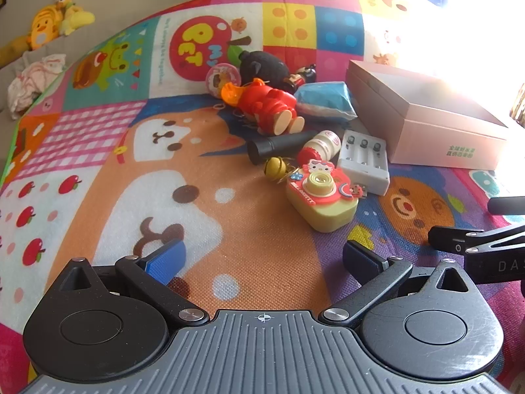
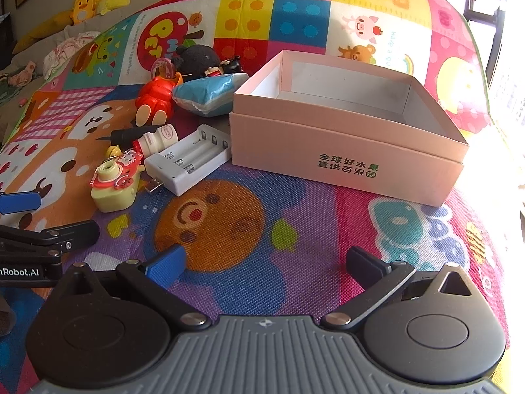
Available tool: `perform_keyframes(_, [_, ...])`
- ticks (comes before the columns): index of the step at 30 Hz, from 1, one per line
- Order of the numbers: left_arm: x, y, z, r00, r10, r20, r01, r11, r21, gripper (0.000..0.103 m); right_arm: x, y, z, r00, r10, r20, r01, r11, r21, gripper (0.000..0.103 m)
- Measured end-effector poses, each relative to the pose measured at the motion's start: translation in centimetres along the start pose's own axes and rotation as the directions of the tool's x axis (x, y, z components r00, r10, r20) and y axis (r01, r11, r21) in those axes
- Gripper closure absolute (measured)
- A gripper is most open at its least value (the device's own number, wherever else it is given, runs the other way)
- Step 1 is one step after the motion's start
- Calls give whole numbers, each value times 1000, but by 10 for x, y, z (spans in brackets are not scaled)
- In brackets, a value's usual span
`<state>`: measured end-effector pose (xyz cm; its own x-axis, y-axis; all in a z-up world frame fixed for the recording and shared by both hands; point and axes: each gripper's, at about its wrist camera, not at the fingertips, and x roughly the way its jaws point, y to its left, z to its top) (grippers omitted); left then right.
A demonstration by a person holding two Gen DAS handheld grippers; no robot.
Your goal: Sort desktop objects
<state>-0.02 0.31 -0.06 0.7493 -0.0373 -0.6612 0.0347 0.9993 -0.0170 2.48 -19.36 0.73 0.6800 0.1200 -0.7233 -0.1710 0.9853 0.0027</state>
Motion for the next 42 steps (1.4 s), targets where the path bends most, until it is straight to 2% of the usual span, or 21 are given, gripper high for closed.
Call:
perform_keyframes(4, [-1,1,0,1000,-5,1,5,1000,-2,0,6,2,20,993,117,-1,-117,988,97,0])
perform_keyframes(6, [-5,4,0,1000,24,0,-24,1000,-16,0,9,10,30,993,120,15,-121,985,124,1])
perform_keyframes(8, [-6,13,1,997,75,-6,-75,996,-49,0,16,24,41,995,95,22,-97,987,126,10])
perform_keyframes(11, [-6,22,3,997,75,-10,-75,995,-71,0,30,41,56,994,112,-8,-110,983,144,24])
perform_keyframes(15, [-5,29,4,997,81,-4,-81,994,-67,0,41,57,68,997,75,-12,-72,984,161,27])
perform_keyframes(18, [-4,27,4,996,83,-8,-84,995,-63,0,41,61,71,997,73,-10,-71,987,142,33])
perform_keyframes(20, [-4,27,4,996,83,-9,-84,995,-62,0,36,59,69,995,96,-6,-95,989,115,44])
perform_keyframes(23, [-4,27,4,996,84,-8,-85,995,-61,0,27,54,64,993,121,-12,-120,989,86,55])
perform_keyframes(31, [-4,27,3,996,85,-7,-85,995,-60,0,0,27,41,994,112,-5,-112,993,33,56])
perform_keyframes(33, [-4,28,3,996,86,-7,-86,994,-60,0,-2,23,39,994,107,10,-108,993,47,47])
perform_keyframes(34, [-4,27,3,996,86,-6,-86,995,-60,0,-2,21,39,994,106,20,-107,992,64,35])
perform_keyframes(35, [-4,28,3,996,86,-6,-86,994,-59,0,2,21,41,995,96,29,-98,992,80,30])
perform_keyframes(40, [-4,28,3,996,84,-7,-85,995,-58,0,32,25,54,990,138,-2,-137,982,132,30])
perform_keyframes(42, [-4,27,3,996,84,-7,-84,995,-59,0,37,30,57,991,132,4,-132,985,107,33])
